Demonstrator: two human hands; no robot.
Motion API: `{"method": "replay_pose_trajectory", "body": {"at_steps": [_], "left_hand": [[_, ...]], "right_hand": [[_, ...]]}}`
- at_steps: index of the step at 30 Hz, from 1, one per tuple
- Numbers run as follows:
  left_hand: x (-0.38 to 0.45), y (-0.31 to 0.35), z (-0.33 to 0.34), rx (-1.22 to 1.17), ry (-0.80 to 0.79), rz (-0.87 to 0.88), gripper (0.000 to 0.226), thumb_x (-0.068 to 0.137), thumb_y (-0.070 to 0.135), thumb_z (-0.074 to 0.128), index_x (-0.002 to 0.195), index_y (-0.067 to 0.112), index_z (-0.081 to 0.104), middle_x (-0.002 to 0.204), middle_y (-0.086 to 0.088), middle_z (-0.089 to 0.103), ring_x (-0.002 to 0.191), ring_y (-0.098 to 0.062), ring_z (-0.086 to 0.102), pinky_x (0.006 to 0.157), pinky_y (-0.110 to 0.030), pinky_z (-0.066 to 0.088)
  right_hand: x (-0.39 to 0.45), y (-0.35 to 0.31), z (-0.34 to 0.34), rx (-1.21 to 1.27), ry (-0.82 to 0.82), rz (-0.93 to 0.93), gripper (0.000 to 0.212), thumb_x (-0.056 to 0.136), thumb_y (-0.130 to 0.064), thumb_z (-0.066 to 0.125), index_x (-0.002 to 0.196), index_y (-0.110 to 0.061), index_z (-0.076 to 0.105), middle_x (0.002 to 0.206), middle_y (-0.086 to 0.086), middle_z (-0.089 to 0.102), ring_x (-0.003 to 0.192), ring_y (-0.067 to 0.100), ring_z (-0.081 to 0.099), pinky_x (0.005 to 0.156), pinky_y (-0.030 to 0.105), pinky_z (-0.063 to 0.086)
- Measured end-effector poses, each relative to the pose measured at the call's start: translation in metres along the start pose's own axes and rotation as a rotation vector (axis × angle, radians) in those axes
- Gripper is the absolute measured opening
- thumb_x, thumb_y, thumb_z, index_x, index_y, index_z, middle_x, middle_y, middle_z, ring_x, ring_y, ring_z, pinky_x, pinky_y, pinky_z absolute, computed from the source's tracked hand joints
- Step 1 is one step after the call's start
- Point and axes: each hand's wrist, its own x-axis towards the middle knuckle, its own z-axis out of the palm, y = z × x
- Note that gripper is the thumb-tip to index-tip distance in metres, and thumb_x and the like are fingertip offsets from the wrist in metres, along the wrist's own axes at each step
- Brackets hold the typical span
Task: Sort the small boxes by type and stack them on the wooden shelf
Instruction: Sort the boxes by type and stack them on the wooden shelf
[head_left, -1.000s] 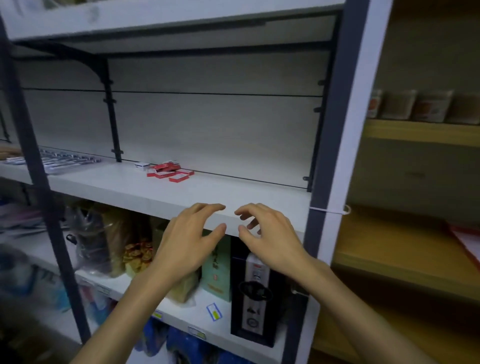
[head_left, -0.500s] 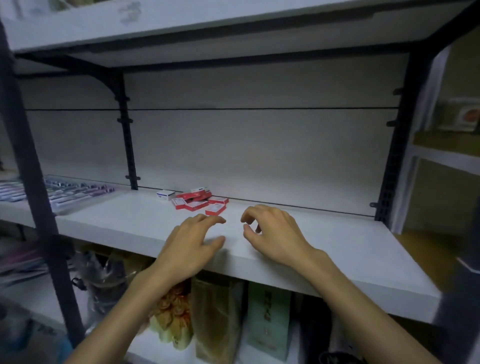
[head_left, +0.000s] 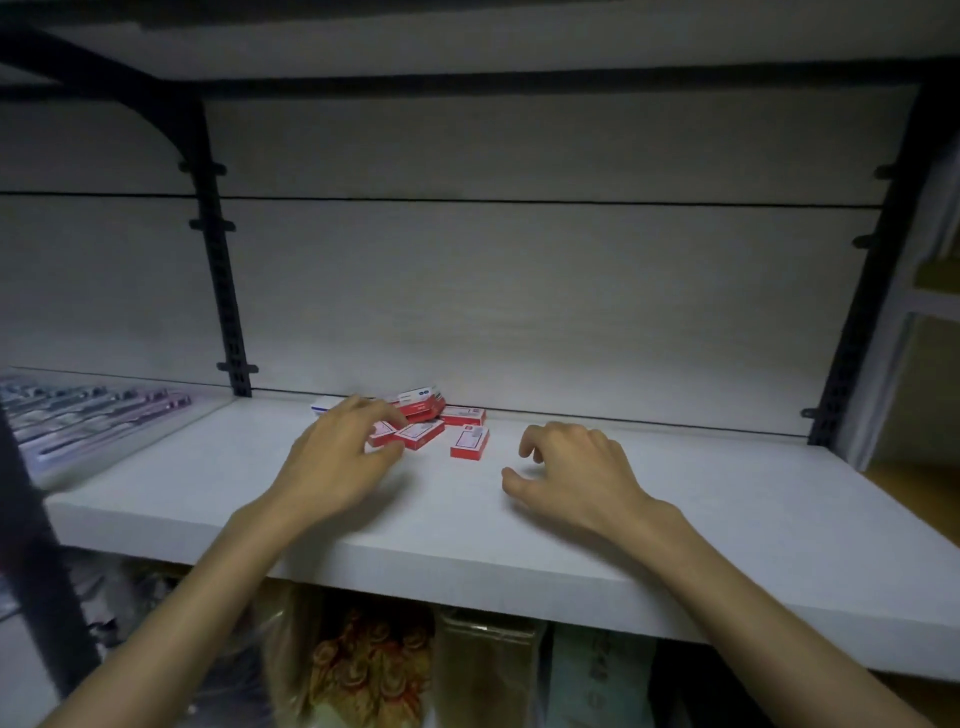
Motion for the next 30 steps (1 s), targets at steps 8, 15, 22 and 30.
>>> {"method": "replay_pose_trajectory", "body": {"at_steps": [8,15,22,30], "left_hand": [[0.072,-0.097,-0.007,0.058,0.018,0.041,0.014,0.091,0.031,0.064,0.105,0.030,0.067,0.111,0.002,0.058,0.097,-0.017,0.057,0.076,-0.035,0.049],[0.112,-0.147,0.021,0.309,-0.289,0.129,0.048,0.102,0.041,0.046,0.146,0.025,0.042,0.142,-0.011,0.045,0.119,-0.037,0.051,0.097,-0.047,0.047],[0.116,-0.145,0.014,0.098,-0.298,0.165,0.030,0.097,0.033,0.060,0.120,0.029,0.043,0.106,0.001,0.042,0.095,-0.023,0.057,0.081,-0.034,0.050],[0.067,-0.085,-0.019,-1.034,-0.411,0.017,0.042,0.099,0.006,0.057,0.133,0.029,0.049,0.123,-0.018,0.056,0.101,-0.026,0.071,0.088,-0.032,0.058]], "right_hand": [[0.041,-0.028,0.022,-0.036,-0.017,0.179,0.031,0.085,-0.049,0.056,0.090,-0.022,0.068,0.095,-0.001,0.070,0.094,0.027,0.061,0.074,0.032,0.041],[0.072,-0.041,0.045,-0.102,-0.070,0.256,0.034,0.095,-0.042,0.049,0.094,-0.013,0.068,0.104,0.009,0.068,0.098,0.033,0.060,0.073,0.033,0.040],[0.091,-0.038,0.052,-0.097,-0.107,0.310,0.058,0.092,-0.070,0.042,0.097,-0.016,0.062,0.111,0.007,0.068,0.105,0.032,0.060,0.080,0.036,0.044],[0.090,-0.030,0.069,0.108,-0.142,0.332,0.057,0.081,-0.075,0.056,0.111,-0.028,0.066,0.121,0.003,0.054,0.119,0.022,0.050,0.091,0.037,0.045]]}}
